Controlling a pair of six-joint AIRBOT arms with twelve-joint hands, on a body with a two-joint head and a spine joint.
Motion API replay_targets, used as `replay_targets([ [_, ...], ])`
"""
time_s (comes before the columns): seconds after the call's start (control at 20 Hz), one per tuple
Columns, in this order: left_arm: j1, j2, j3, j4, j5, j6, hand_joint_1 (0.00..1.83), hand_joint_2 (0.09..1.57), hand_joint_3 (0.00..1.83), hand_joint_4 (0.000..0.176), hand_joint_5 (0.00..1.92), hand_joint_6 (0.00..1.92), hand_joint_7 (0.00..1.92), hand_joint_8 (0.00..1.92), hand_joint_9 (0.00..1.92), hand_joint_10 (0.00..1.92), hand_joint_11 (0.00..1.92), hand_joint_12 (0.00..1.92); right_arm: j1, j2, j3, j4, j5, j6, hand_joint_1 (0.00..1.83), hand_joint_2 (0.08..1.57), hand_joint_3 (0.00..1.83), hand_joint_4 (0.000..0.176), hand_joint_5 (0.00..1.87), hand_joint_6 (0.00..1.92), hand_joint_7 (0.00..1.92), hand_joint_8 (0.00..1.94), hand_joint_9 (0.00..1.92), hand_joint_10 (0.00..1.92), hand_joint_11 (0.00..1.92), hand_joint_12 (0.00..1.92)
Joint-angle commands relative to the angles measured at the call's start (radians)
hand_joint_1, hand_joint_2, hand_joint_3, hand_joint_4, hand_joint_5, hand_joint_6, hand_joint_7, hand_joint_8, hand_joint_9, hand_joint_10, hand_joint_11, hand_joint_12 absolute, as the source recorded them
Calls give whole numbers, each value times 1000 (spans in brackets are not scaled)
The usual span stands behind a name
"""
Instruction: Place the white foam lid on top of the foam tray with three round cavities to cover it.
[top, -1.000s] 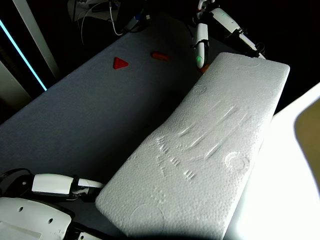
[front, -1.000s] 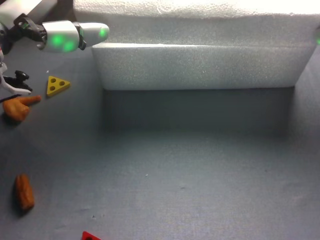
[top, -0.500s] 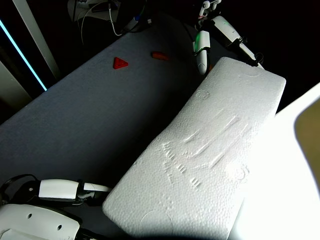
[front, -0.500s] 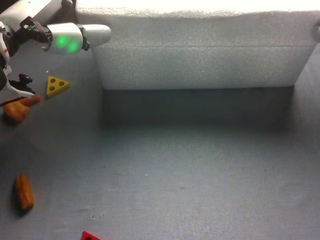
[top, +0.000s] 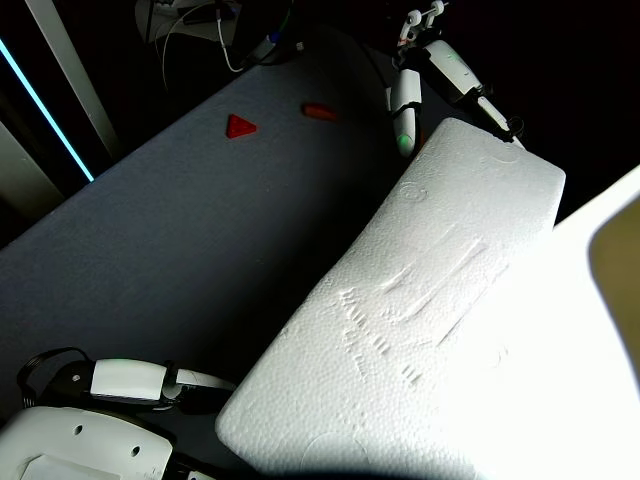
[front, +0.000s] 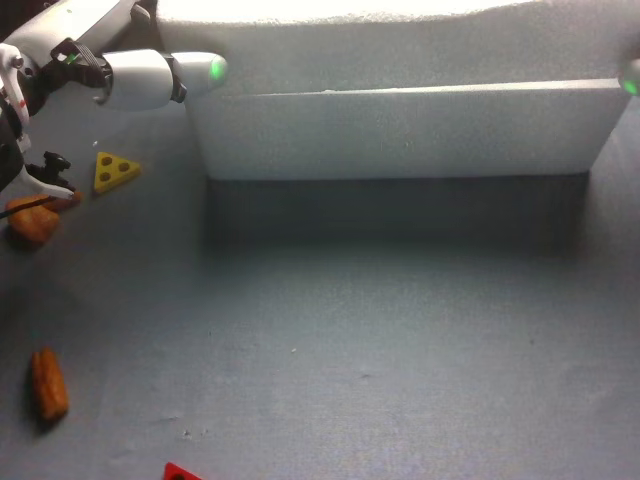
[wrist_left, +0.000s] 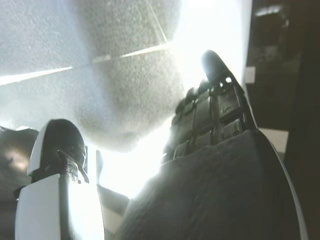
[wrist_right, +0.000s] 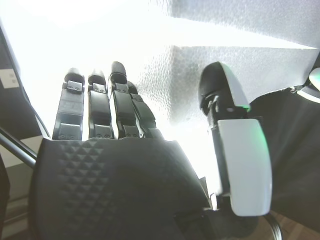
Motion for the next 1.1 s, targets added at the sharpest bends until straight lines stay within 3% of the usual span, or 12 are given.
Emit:
replay_targets([
  [0.0, -13, -18, -7, 77, -104, -2, 543, 1046, 0, 0, 40, 1, 0, 0, 3, 2, 0, 1032, 20, -4, -4, -63, 128, 7, 499, 1210, 3, 0, 96, 37, 9, 3, 0, 0, 0, 0],
  [0.15, -10, -20, -7, 83, -105, -8, 540, 1036, 0, 0, 50, 3, 0, 0, 22, 7, 0, 1168, 17, -5, -5, -61, 119, 7, 570, 1257, 0, 0, 218, 318, 120, 16, 47, 33, 0, 164],
  [0.2, -10, -20, -8, 85, -105, -9, 557, 1042, 0, 3, 52, 2, 0, 0, 4, 3, 0, 1085, 14, -5, -6, -56, 118, 7, 594, 1188, 0, 0, 101, 372, 185, 19, 107, 85, 0, 733],
  [0.25, -10, -19, -8, 86, -106, -10, 550, 1044, 1, 9, 51, 1, 0, 0, 0, 0, 0, 1025, 6, -5, -6, -48, 117, 7, 568, 1183, 1, 0, 33, 327, 190, 13, 126, 120, 0, 1113],
  [0.35, -10, -18, -8, 87, -108, -11, 547, 1043, 1, 29, 55, 0, 0, 0, 0, 0, 0, 844, -4, -5, -5, -38, 117, 7, 499, 1205, 0, 0, 10, 367, 200, 5, 115, 286, 0, 1404],
  [0.5, -10, -18, -10, 92, -107, -12, 591, 1059, 1, 29, 63, 0, 0, 0, 0, 0, 0, 742, -23, -5, -3, -6, 117, -5, 423, 1212, 1, 0, 7, 400, 136, 0, 5, 315, 0, 1027],
  [0.65, -4, -22, -4, 88, -96, -13, 585, 1059, 0, 27, 73, 2, 0, 0, 12, 4, 0, 962, -37, -5, 2, 17, 113, -9, 440, 1192, 0, 0, 13, 372, 122, 5, 9, 277, 0, 986],
  [0.7, -1, -22, -4, 87, -95, -13, 573, 1064, 1, 31, 62, 3, 0, 0, 2, 0, 0, 927, -40, -5, 2, 20, 113, -9, 433, 1207, 0, 0, 17, 327, 109, 5, 12, 219, 0, 849],
  [0.8, 4, -20, -4, 87, -93, -14, 583, 1053, 0, 27, 75, 3, 0, 0, 0, 0, 0, 854, -46, -4, 2, 30, 112, -12, 465, 1219, 2, 0, 27, 368, 164, 13, 44, 291, 0, 981],
  [0.85, 7, -20, -4, 86, -92, -14, 584, 1046, 0, 10, 93, 5, 0, 0, 3, 1, 0, 877, -53, -4, 2, 38, 112, -14, 480, 1210, 0, 0, 12, 216, 92, 1, 7, 199, 0, 788],
  [0.95, 15, -19, -3, 75, -92, -14, 579, 1039, 0, 18, 92, 1, 0, 0, 7, 2, 0, 956, -62, -3, 3, 49, 113, -14, 457, 1211, 0, 0, 49, 113, 41, 0, 4, 75, 0, 519],
  [1.05, 20, -20, 3, 65, -86, -14, 577, 1041, 0, 8, 85, 0, 0, 0, 3, 0, 0, 957, -66, -3, 3, 53, 113, -14, 470, 1215, 0, 0, 66, 102, 36, 0, 9, 71, 0, 552],
])
